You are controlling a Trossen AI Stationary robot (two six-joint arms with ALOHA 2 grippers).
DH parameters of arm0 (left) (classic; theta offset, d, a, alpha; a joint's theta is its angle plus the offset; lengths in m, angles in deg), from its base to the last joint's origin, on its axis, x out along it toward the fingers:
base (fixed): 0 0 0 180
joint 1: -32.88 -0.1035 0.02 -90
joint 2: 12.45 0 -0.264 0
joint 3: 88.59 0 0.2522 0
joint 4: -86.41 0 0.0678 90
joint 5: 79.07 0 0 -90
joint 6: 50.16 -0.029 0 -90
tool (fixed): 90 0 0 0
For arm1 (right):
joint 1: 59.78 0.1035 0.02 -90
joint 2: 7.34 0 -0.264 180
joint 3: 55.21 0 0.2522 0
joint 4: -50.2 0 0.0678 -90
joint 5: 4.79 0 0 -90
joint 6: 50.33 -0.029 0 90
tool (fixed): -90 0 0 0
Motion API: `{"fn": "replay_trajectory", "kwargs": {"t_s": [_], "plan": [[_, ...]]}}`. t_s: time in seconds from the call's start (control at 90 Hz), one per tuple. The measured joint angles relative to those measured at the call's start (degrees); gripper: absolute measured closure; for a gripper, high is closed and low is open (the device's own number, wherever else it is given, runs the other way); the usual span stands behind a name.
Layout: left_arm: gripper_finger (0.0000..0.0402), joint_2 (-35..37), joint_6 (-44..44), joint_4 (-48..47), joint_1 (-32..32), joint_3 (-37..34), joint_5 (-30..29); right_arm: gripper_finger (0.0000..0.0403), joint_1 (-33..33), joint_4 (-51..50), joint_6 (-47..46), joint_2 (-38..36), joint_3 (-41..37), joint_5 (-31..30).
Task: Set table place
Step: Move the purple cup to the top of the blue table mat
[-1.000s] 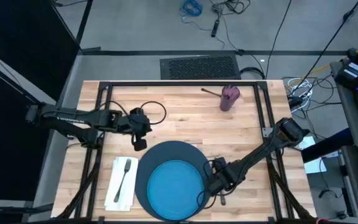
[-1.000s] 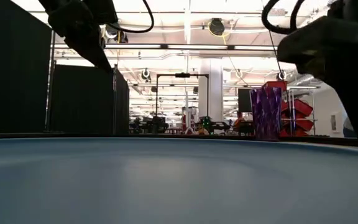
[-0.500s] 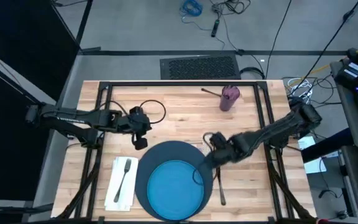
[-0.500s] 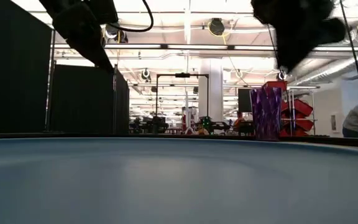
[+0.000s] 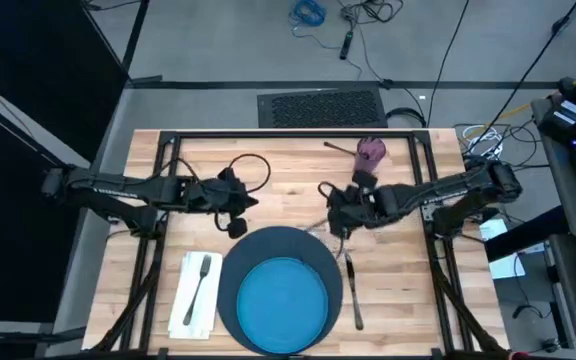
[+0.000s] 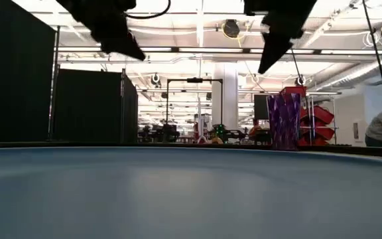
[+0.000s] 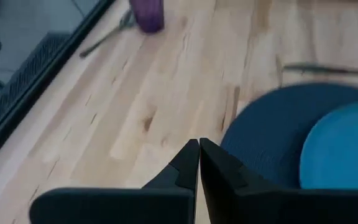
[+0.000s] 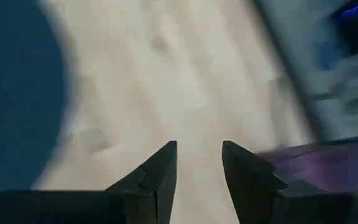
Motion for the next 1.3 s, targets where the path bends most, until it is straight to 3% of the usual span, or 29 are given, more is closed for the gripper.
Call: {"fn": "replay_trajectory", "kwargs": {"t_s": [0.156, 0.311, 0.378, 0.533, 0.644, 0.922, 1.3], "plan": [[0.0402, -3.2, 0.0, 4.2, 0.0, 0.0, 0.1, 0.0289, -12.7, 6.2, 8.5, -0.2, 0.0, -5.3], [0.0402, -6.6, 3.2, 3.4, 0.0, 0.0, 0.2, 0.0289, -25.6, 9.8, 12.2, -1.9, 0.0, -3.5], [0.0402, -7.7, 4.8, 1.6, 0.0, 0.0, 0.2, 0.0289, -30.8, 7.5, 10.3, -3.4, 0.0, 1.5], [0.0402, -9.3, 5.7, -2.0, 0.0, 0.0, 0.1, 0.0289, -39.5, 3.5, 8.9, -5.9, 0.0, 20.1], [0.0402, -9.9, 2.7, -1.9, -0.5, 0.0, -0.4, 0.0289, -41.1, 3.5, 8.8, -5.9, 0.0, 26.1], [0.0402, -10.0, 1.0, -2.7, -1.9, 0.0, -0.6, 0.0289, -40.9, 1.8, 7.3, -4.8, 0.0, 31.8], [0.0402, -10.0, 1.2, -3.9, -1.9, 0.0, 0.0, 0.0289, -39.3, -0.2, 5.7, -4.2, 0.0, 32.7]]}}
